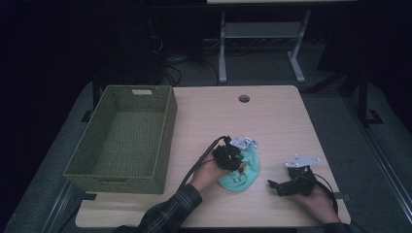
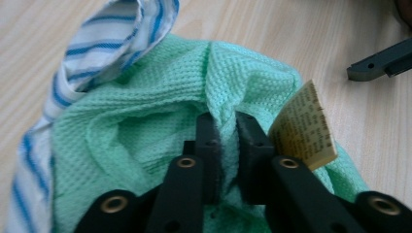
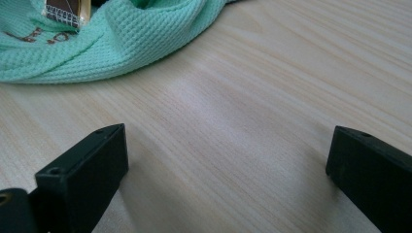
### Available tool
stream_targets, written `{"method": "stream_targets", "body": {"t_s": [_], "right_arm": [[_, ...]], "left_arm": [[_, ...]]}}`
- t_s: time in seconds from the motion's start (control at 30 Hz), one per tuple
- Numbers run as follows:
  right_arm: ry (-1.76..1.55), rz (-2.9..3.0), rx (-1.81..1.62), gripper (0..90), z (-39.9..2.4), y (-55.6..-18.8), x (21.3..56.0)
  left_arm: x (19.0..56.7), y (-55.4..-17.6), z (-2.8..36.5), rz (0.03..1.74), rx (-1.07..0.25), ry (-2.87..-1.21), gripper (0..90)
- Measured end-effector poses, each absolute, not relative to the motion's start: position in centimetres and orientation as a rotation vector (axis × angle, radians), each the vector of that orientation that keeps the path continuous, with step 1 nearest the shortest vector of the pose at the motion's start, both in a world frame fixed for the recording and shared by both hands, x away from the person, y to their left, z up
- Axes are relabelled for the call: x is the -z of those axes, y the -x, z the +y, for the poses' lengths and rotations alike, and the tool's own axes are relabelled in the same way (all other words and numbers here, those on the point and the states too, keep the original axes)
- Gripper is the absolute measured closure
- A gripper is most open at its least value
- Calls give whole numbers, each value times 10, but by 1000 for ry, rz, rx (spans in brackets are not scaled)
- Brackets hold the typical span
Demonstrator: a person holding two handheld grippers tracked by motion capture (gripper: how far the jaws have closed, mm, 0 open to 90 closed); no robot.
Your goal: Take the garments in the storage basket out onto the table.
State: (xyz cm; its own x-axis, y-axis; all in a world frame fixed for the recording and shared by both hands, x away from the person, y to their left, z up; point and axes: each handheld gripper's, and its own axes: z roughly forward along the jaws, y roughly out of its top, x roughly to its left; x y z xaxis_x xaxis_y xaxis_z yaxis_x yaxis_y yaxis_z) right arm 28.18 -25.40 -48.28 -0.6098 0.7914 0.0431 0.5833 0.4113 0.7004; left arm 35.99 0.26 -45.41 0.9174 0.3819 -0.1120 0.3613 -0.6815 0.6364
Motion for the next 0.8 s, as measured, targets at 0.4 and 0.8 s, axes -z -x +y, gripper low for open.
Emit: {"method": "stream_targets", "body": {"t_s": [0.4, 0.8], "right_arm": [[-1195, 2376, -1002, 11, -254, -282, 483], [-1196, 2376, -1002, 11, -254, -282, 483]], "left_arm": [[409, -353, 32, 523, -62, -2304, 537], [416, -338, 75, 597, -21, -2301, 869]]}}
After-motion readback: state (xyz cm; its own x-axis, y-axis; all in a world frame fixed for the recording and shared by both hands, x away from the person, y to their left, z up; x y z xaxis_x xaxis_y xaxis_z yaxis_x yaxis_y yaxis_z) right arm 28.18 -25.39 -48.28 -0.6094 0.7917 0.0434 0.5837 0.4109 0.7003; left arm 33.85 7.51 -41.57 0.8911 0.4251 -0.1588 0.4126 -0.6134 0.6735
